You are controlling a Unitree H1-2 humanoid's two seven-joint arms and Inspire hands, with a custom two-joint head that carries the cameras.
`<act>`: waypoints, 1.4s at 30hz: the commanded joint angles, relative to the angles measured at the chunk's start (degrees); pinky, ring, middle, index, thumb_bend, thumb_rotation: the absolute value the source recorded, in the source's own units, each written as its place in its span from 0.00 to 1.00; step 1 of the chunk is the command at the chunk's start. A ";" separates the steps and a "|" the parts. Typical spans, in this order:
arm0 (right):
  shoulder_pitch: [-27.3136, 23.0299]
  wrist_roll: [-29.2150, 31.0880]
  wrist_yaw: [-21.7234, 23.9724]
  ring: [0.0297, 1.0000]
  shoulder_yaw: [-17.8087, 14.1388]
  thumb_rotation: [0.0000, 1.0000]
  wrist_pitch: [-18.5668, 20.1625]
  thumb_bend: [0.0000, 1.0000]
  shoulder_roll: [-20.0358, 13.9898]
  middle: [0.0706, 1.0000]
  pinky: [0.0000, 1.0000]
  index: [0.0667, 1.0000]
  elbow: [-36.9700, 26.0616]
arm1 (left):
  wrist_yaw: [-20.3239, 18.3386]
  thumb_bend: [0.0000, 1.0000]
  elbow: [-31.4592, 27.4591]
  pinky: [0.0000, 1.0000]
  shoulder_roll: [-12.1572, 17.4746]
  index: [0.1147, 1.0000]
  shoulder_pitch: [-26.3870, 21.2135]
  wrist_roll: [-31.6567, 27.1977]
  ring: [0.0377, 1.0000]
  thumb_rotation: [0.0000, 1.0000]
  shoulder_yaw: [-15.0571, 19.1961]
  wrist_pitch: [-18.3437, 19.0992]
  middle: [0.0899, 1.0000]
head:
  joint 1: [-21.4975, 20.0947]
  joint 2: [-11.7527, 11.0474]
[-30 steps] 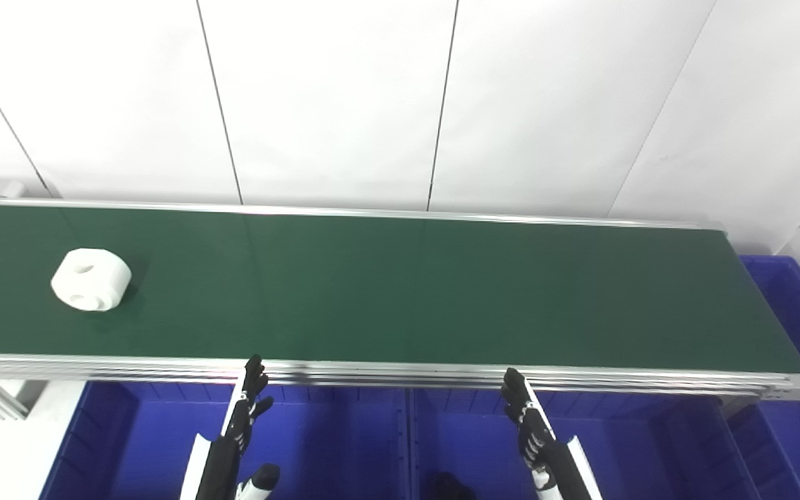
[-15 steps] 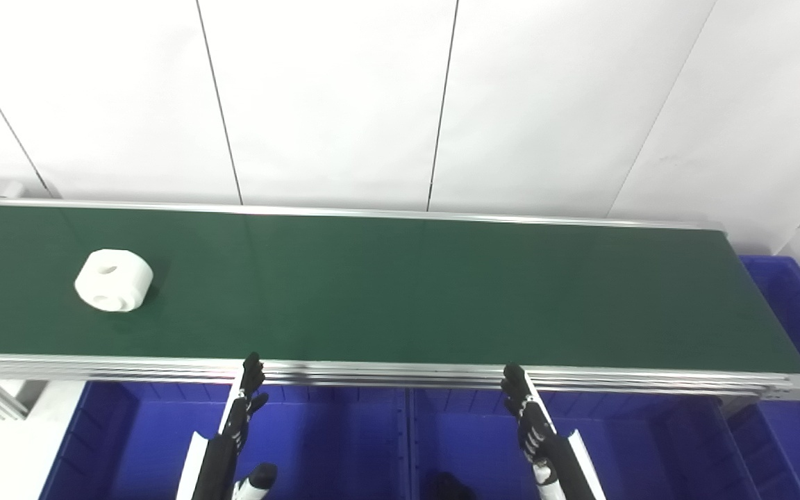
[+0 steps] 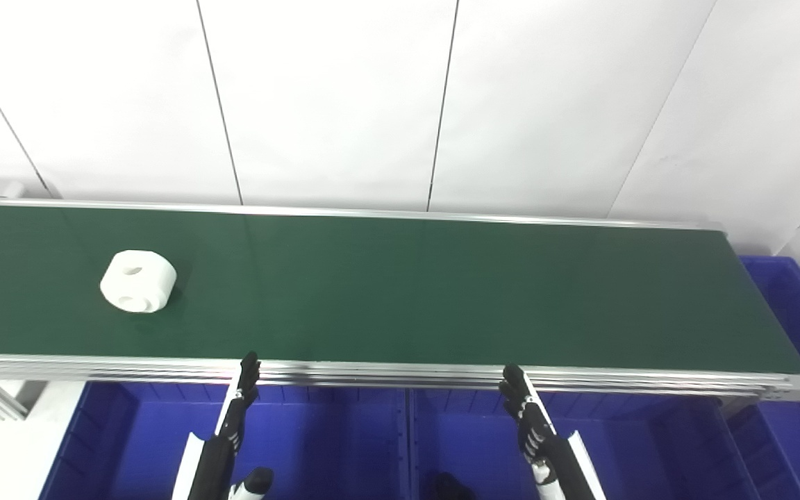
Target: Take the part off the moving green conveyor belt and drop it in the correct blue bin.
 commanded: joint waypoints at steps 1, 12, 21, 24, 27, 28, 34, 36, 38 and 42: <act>-1.17 0.48 0.22 1.00 -0.24 1.00 0.62 0.93 0.13 1.00 1.00 1.00 -2.14 | -0.42 1.00 -2.10 0.99 -0.94 1.00 0.03 0.52 1.00 1.00 0.44 -1.77 1.00 | 0.97 -0.07; -1.28 2.75 1.60 1.00 -1.27 1.00 -2.31 0.96 -2.13 1.00 1.00 1.00 1.45 | 0.44 1.00 0.99 0.95 -3.50 1.00 -0.33 1.77 0.99 1.00 -1.09 -2.23 1.00 | 10.35 -8.88; -3.32 6.23 3.74 1.00 -2.32 1.00 -7.59 1.00 -3.45 1.00 1.00 1.00 10.04 | 3.71 1.00 6.07 0.94 -2.68 1.00 -2.79 1.51 0.99 0.98 -4.96 -2.24 0.98 | 15.78 -16.70; -4.11 7.21 4.51 1.00 -2.60 1.00 -8.76 1.00 -3.54 1.00 1.00 1.00 12.12 | 3.89 1.00 6.75 0.95 -2.37 1.00 -3.61 0.90 0.99 0.96 -5.66 -2.24 0.98 | 16.76 -17.33; -4.56 7.31 4.73 1.00 -2.71 1.00 -9.67 0.99 -3.42 1.00 1.00 1.00 13.24 | 4.09 1.00 6.73 0.93 -2.02 1.00 -4.00 0.51 1.00 0.94 -6.05 -2.23 0.98 | 17.16 -17.50; -4.71 7.23 4.76 1.00 -2.68 1.00 -10.00 0.99 -3.35 1.00 1.00 1.00 13.57 | 4.12 1.00 6.62 0.93 -1.83 1.00 -4.06 0.50 1.00 0.94 -6.12 -2.23 0.99 | 17.50 -17.83; -5.07 6.97 5.16 1.00 -2.49 1.00 -10.48 0.98 -3.12 1.00 1.00 1.00 14.33 | 7.52 1.00 -1.02 0.87 1.22 1.00 -3.13 6.33 0.97 0.94 -7.07 -2.24 0.97 | 18.01 -17.99; -5.04 6.73 5.11 1.00 -2.49 1.00 -10.08 0.99 -3.07 1.00 1.00 1.00 14.05 | 7.45 0.99 -4.39 0.88 2.43 1.00 -2.74 7.31 0.96 0.91 -6.76 -2.23 0.96 | 18.07 -17.80; -4.99 6.66 5.11 1.00 -2.41 1.00 -9.64 1.00 -3.04 1.00 1.00 1.00 13.67 | 7.65 0.95 -7.84 0.87 3.37 0.98 -2.47 10.11 0.93 0.80 -4.86 -2.21 0.92 | 18.05 -17.58; -4.93 6.61 5.15 1.00 -2.24 1.00 -9.66 0.99 -2.79 1.00 1.00 1.00 13.30 | 3.20 0.96 -15.44 0.83 6.71 0.88 -5.72 13.63 0.89 0.63 2.26 2.80 0.86 | 18.03 -16.75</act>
